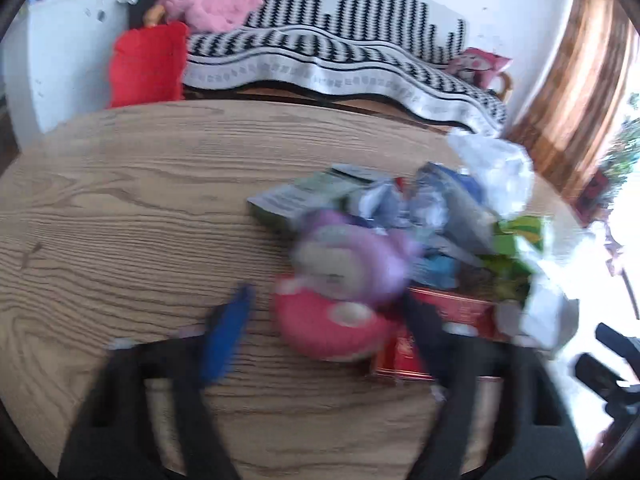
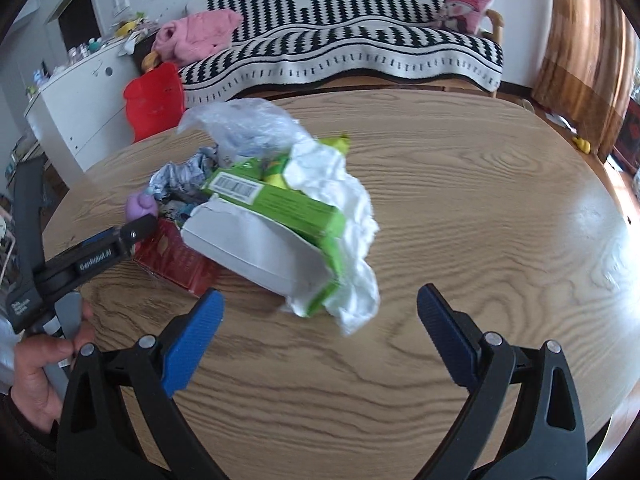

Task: Collect trash
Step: 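Return both grippers to the table pile, then grasp the pink-purple toy with the left gripper while the right grasps the green-white package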

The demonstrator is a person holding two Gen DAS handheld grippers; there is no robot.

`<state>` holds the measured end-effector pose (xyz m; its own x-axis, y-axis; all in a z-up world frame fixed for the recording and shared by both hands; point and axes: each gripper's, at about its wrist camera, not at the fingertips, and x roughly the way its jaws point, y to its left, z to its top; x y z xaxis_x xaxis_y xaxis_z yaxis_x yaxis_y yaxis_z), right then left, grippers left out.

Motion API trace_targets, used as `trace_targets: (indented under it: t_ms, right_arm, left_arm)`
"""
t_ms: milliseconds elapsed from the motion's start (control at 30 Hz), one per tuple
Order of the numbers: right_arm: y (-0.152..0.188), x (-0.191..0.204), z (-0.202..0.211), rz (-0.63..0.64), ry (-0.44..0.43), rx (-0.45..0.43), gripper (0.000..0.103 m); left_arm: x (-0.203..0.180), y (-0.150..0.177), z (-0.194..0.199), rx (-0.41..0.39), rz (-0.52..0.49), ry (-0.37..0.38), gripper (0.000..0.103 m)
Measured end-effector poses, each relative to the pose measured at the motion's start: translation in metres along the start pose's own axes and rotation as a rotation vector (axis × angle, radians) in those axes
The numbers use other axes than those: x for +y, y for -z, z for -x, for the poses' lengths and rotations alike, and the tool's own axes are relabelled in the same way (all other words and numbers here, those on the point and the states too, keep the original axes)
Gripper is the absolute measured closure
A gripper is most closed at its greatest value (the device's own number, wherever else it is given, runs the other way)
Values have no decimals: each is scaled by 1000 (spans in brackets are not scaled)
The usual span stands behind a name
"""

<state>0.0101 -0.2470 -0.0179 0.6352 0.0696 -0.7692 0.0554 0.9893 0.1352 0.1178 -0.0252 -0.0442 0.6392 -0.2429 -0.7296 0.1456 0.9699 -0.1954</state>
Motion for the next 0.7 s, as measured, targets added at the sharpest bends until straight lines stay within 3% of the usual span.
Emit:
trace_targets:
  t_ms: [233, 300, 367, 433, 700]
  right_arm:
    - [-11, 0, -17, -17, -22, 0, 9]
    - [-13, -1, -24, -29, -32, 7, 15]
    - [-14, -3, -28, -36, -59, 24, 43]
    - [-14, -3, -27, -43, -52, 24, 86]
    - [-12, -12, 21, -39, -107, -69, 86]
  left_arm:
    - [3, -5, 25, -34, 26, -22, 51]
    - [7, -6, 30, -42, 40, -37, 51]
    - [8, -5, 33, -42, 36, -50, 51]
    - [8, -3, 33, -40, 26, -66, 51]
    - [-13, 1, 41, -44, -2, -51, 51]
